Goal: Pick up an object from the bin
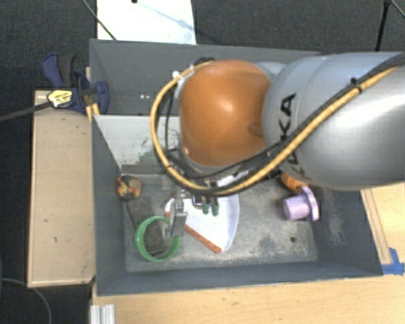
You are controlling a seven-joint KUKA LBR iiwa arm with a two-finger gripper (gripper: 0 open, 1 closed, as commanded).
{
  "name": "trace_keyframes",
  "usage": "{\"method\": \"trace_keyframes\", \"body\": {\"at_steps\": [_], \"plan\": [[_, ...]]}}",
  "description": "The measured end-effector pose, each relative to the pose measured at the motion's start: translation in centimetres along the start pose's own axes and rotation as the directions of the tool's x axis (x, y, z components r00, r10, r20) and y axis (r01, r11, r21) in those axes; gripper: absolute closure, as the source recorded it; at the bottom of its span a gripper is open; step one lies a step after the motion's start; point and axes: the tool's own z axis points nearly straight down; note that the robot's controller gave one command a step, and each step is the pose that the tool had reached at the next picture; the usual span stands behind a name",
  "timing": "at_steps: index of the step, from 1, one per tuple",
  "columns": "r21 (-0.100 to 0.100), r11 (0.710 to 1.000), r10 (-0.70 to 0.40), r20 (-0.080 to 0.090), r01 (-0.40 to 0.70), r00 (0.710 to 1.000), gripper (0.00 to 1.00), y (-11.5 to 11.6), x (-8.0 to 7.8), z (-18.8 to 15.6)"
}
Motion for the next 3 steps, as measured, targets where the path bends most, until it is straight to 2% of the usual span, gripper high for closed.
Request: {"method": "trace_keyframes", "body": {"at_steps": [1,2,3], "plan": [[-0.002,1.000,0.006,0.007,-0.006,1.000,0.00,-0.1,-0.2,-0.5],[-0.006,1.000,0.010,0.015,-0.010,1.000,0.00,-1.2,-0.8,3.7],[-0.004,1.000,0.010,0.011,-0.010,1.000,0.00,-1.6,-1.0,5.3]]}}
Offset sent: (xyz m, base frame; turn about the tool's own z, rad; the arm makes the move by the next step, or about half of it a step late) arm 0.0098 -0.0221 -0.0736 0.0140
